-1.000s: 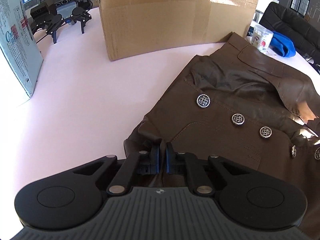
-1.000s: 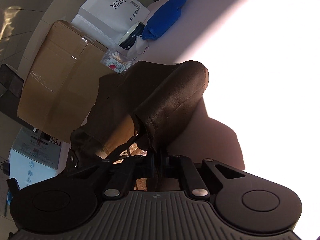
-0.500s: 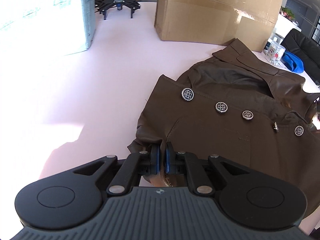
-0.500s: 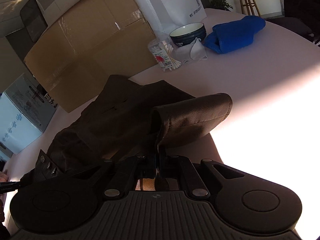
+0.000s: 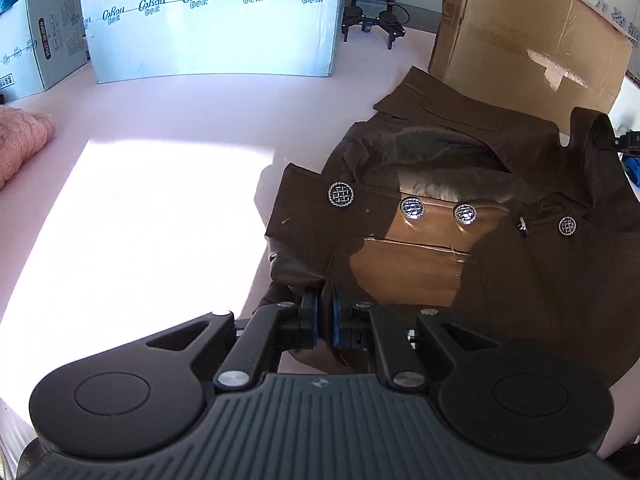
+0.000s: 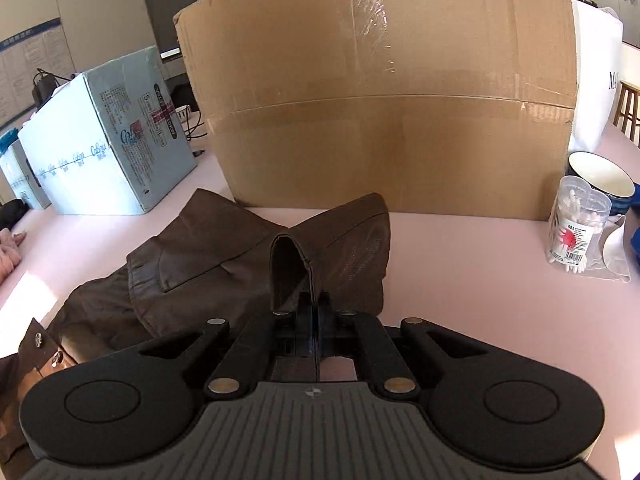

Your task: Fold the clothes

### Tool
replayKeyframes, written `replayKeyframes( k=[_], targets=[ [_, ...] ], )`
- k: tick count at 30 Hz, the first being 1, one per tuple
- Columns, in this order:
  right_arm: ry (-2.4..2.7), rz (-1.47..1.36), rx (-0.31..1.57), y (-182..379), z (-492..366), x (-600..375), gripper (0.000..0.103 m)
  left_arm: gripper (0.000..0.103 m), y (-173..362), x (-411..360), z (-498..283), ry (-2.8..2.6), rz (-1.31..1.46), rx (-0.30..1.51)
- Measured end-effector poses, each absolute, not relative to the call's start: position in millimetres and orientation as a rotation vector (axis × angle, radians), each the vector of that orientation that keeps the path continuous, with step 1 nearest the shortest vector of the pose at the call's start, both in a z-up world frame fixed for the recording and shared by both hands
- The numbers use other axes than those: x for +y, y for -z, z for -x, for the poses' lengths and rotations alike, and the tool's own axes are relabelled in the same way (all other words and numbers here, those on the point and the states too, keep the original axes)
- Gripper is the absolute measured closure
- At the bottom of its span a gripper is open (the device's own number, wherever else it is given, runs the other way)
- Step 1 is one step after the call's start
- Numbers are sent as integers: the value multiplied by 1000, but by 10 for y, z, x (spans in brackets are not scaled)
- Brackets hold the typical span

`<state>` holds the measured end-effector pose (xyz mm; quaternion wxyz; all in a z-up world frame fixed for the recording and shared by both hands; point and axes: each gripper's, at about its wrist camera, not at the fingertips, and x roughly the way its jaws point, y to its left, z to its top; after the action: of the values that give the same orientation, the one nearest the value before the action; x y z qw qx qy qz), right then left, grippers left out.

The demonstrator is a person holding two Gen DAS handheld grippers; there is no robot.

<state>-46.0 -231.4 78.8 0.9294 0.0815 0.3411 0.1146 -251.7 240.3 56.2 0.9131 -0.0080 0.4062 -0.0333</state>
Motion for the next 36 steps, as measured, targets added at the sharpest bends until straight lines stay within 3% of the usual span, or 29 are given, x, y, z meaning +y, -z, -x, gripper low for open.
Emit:
replayKeyframes(
  k=[5,6,7,8,9,10,11,16,21,27,28,29,30,31,32,36],
  targets=[
    [-12,-230,704,-589,525,-2891,100,91,-639,1908,2314,217,-52,819],
    [2,-262,700,-570,560,-3008,99,86,-657,1809,2262,251,-45,813],
    [10,-296,694,-567,610,-3120,97,75,-677,1711,2197,285,-34,807],
    [14,-331,685,-575,671,-3228,80,66,-689,1634,2142,309,-23,805],
    [12,-366,669,-591,731,-3303,47,47,-704,1547,2085,338,-16,799],
    [-5,-392,634,-638,842,-3364,33,35,-719,1470,2043,361,-15,785],
    [-31,-412,589,-700,987,-3434,23,34,-729,1430,2031,369,-17,770],
    [-189,-459,650,-751,1667,-3624,15,27,-788,1474,2081,334,-51,710],
    [-303,-567,839,-404,2153,-3526,15,26,-867,1896,2206,274,0,686],
    [-399,-538,839,-244,2320,-3073,17,26,-624,1771,2183,385,-58,813],
    [-410,-496,821,-259,2337,-2983,23,26,-562,1694,2171,402,-86,833],
    [-409,-467,812,-267,2350,-2922,42,26,-517,1632,2176,410,-103,844],
    [-380,-426,803,-279,2359,-2879,71,26,-475,1577,2169,416,-114,854],
    [-339,-373,791,-297,2363,-2835,87,26,-430,1520,2128,422,-120,871],
    [-314,-341,783,-306,2362,-2830,96,26,-396,1479,2090,423,-119,888],
    [-296,-380,720,-375,2494,-3043,98,39,-352,1354,2030,385,-125,906]
  ],
)
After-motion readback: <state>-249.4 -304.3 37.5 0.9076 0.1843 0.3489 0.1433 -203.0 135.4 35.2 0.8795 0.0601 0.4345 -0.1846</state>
